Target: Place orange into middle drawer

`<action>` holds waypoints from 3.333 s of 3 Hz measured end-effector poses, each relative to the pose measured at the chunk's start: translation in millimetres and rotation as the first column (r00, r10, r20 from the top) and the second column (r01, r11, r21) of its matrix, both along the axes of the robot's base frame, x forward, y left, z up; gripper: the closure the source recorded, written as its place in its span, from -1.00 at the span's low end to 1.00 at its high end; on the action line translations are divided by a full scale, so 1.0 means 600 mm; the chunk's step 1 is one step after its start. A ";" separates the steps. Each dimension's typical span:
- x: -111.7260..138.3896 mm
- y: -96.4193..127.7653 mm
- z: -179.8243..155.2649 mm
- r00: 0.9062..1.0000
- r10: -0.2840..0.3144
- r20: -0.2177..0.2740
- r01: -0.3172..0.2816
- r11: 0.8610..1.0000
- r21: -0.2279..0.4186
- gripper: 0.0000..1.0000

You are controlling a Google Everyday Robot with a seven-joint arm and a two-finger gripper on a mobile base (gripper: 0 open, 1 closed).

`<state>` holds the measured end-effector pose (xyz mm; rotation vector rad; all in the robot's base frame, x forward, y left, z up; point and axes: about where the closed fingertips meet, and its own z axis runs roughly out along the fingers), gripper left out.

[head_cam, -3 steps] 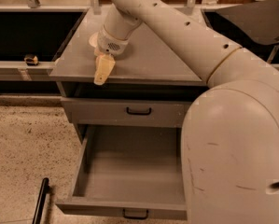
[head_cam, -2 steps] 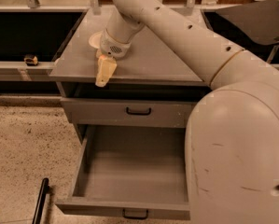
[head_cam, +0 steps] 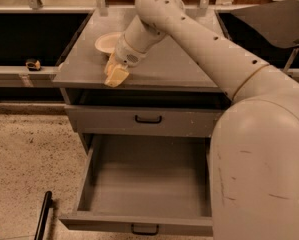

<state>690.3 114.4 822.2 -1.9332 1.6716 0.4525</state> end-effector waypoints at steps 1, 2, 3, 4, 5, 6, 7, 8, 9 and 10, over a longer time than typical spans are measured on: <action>0.000 -0.001 0.006 1.000 0.012 -0.007 -0.012 1.000 0.025 0.92; 0.000 -0.001 0.006 1.000 0.012 -0.007 -0.012 1.000 0.025 1.00; -0.039 0.013 0.028 0.996 0.086 -0.001 -0.085 0.988 0.126 1.00; -0.149 0.062 0.029 0.965 0.261 0.003 -0.255 0.940 0.226 1.00; -0.150 0.064 0.023 0.967 0.253 0.004 -0.247 0.942 0.227 1.00; -0.157 0.071 0.002 0.979 0.201 0.020 -0.200 0.952 0.232 1.00; -0.194 0.054 -0.026 0.996 0.081 0.036 -0.088 0.966 0.245 1.00; -0.210 0.045 -0.069 0.999 0.033 0.028 -0.039 0.967 0.251 1.00; -0.210 0.049 -0.070 0.999 0.039 0.028 -0.045 0.967 0.250 1.00; -0.210 0.035 -0.100 0.998 0.002 0.059 -0.018 0.960 0.280 1.00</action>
Offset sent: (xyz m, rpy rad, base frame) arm -0.0401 0.0094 0.0406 0.5592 0.1024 0.3063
